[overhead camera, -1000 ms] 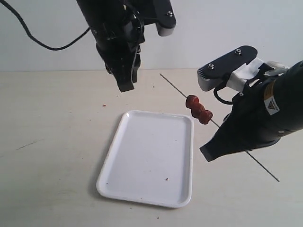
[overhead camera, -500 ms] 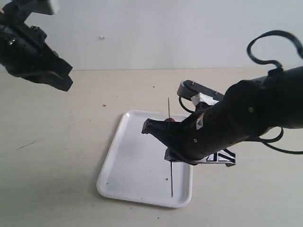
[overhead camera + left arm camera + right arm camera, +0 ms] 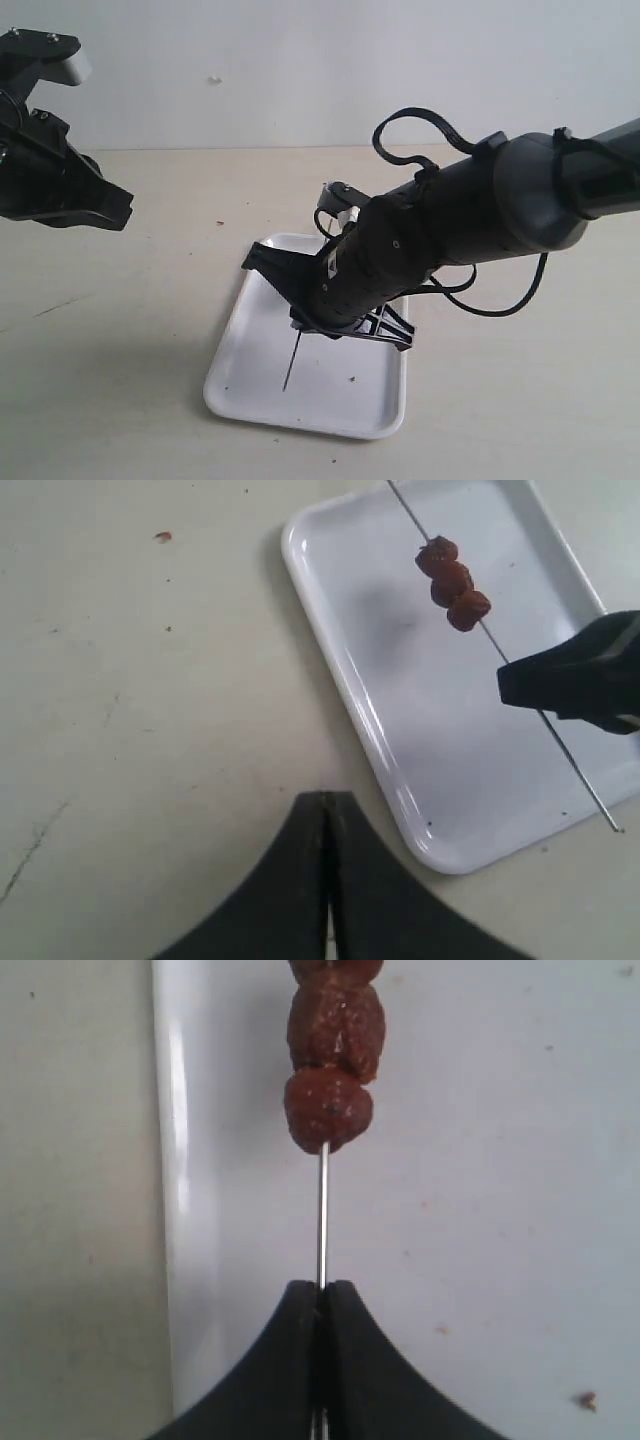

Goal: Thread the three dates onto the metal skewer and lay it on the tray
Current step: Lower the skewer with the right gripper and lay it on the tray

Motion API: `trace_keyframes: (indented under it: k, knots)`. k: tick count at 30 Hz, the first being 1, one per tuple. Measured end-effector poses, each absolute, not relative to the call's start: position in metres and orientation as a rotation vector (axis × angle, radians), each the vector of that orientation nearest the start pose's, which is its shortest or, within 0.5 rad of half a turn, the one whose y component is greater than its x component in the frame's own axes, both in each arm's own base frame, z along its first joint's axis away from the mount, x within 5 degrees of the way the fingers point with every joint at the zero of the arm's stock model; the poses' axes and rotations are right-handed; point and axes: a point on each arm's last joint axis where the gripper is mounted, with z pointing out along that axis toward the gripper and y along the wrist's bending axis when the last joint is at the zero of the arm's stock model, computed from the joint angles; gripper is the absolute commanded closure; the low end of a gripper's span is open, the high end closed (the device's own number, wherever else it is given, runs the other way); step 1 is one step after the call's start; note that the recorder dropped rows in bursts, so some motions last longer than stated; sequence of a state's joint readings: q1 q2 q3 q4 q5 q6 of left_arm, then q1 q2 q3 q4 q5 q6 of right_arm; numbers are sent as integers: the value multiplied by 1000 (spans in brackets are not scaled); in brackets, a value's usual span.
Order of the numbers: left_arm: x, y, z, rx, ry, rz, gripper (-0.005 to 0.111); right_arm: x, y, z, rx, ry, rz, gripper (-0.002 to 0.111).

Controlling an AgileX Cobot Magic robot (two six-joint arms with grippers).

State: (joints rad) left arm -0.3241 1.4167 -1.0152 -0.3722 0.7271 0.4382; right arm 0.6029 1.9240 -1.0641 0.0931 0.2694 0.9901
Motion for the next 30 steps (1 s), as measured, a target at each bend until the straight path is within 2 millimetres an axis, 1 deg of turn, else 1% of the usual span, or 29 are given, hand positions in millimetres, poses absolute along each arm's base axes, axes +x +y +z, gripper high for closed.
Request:
trace_keyframes:
  k: [2,8,11,16,23,25,30]
  knots:
    - [265,-112,277,697,2480,-381,107,310,213,133,684,2659,548,108]
    - [266,-113,277,682,2474,-395,107,311,211,133,644,2652,511,106]
    - [267,-113,278,675,2465,-394,107,311,210,130,640,2666,488,100]
    - [267,-113,278,673,2461,-393,107,310,210,122,638,2689,457,85]
    - [267,-113,278,673,2461,-393,107,310,210,121,640,2693,452,67]
    - [267,-114,278,669,2461,-397,107,310,210,121,639,2693,452,64]
    - [267,-114,278,667,2460,-399,107,309,208,120,644,2712,422,64]
